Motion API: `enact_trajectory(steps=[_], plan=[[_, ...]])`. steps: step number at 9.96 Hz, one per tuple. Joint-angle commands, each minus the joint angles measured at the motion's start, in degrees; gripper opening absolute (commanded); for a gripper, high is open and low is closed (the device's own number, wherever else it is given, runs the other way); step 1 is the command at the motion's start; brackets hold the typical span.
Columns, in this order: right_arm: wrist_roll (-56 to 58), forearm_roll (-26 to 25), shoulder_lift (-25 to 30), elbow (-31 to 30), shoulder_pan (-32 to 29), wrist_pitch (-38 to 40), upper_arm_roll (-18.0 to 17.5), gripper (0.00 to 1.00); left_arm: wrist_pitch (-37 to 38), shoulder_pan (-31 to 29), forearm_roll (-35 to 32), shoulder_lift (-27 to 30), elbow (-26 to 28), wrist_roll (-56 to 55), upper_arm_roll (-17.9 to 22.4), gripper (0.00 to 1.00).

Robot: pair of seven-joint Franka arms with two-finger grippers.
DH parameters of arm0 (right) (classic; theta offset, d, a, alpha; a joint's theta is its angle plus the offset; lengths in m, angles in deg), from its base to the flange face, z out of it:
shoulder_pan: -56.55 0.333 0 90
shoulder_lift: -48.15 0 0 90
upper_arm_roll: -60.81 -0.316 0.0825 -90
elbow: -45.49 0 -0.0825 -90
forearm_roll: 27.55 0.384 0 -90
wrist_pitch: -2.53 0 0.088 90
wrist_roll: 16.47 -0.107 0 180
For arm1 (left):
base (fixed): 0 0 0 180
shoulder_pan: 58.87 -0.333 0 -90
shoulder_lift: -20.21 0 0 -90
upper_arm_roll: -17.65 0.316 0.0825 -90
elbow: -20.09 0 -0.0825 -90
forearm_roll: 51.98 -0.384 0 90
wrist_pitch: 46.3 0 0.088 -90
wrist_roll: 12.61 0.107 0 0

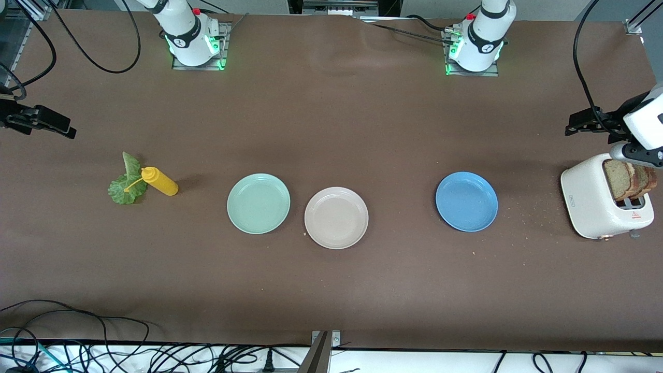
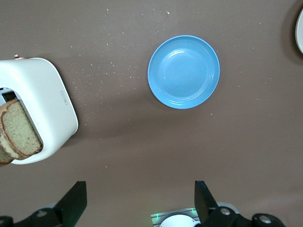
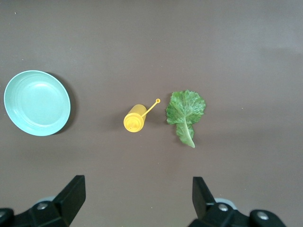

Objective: Make sandwich on beige plate with both arms

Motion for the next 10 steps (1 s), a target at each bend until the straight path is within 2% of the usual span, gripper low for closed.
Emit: enact_trajectory(steps=[1, 3, 5, 7, 10], plan=[[-0.62, -0.89, 0.69, -0.81, -0.46, -0.27, -0.45, 1.0, 0.3, -0.15, -0.04, -0.03, -0.51, 0.74, 0.19, 1.0], [-0.62, -0.89, 0.69, -0.81, -0.46, -0.1, -0.45, 1.0, 0.21, -0.5, -0.04, -0.9, -0.51, 0.47, 0.37, 1.0], [-0.62, -0.89, 0.61, -0.81, -0.46, -0.1, -0.45, 1.0, 0.21, -1.55, -3.97, -2.49, -0.51, 0.47, 1.07, 1.0], [-0.62, -0.72, -0.01, -0.72, -0.46, -0.62, -0.37, 1.0, -0.23, -6.71, -5.31, -2.84, -0.51, 1.35, 1.16, 1.0], [-0.62, -0.8, 0.25, -0.55, -0.46, -0.54, -0.45, 1.0, -4.51, -12.88, -5.23, -6.69, -0.6, 1.44, 1.16, 1.0]])
